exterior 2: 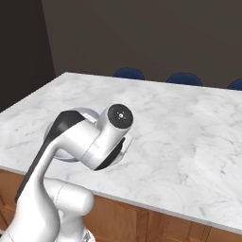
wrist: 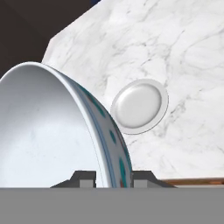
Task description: Move the bowls from the cabinet to the plates on the dining table.
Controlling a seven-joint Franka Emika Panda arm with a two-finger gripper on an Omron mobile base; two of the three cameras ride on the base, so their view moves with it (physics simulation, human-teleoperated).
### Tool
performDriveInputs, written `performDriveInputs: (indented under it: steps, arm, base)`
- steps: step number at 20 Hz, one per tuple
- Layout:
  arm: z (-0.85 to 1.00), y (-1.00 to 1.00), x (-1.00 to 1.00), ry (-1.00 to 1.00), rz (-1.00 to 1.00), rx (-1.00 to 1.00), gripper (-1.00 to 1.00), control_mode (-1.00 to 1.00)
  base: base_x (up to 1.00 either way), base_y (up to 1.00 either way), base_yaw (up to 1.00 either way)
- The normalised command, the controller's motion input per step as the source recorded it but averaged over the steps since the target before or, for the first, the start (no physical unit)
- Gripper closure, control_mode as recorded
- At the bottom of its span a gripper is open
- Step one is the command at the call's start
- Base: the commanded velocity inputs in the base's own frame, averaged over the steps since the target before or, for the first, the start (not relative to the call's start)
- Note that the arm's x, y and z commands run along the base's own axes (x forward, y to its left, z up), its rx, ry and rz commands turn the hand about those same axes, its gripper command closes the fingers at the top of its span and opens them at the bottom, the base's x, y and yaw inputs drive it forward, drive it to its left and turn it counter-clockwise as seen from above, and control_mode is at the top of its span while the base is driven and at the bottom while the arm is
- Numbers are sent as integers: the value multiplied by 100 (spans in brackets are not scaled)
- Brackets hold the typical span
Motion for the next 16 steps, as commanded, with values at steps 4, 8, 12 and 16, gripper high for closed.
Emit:
performDriveInputs:
  steps: [4, 8, 12, 16]
  arm:
    - [-27, -3, 25, 0, 0, 4, 100, -100]
    - [-26, -1, 28, 0, 0, 5, 100, -100]
    - [-25, 0, 29, 1, 0, 3, 100, -100]
    - [-22, 0, 24, 2, 0, 3, 100, -100]
  base:
    - [0, 0, 0]
    - [0, 0, 0]
    - [0, 0, 0]
    - [0, 0, 0]
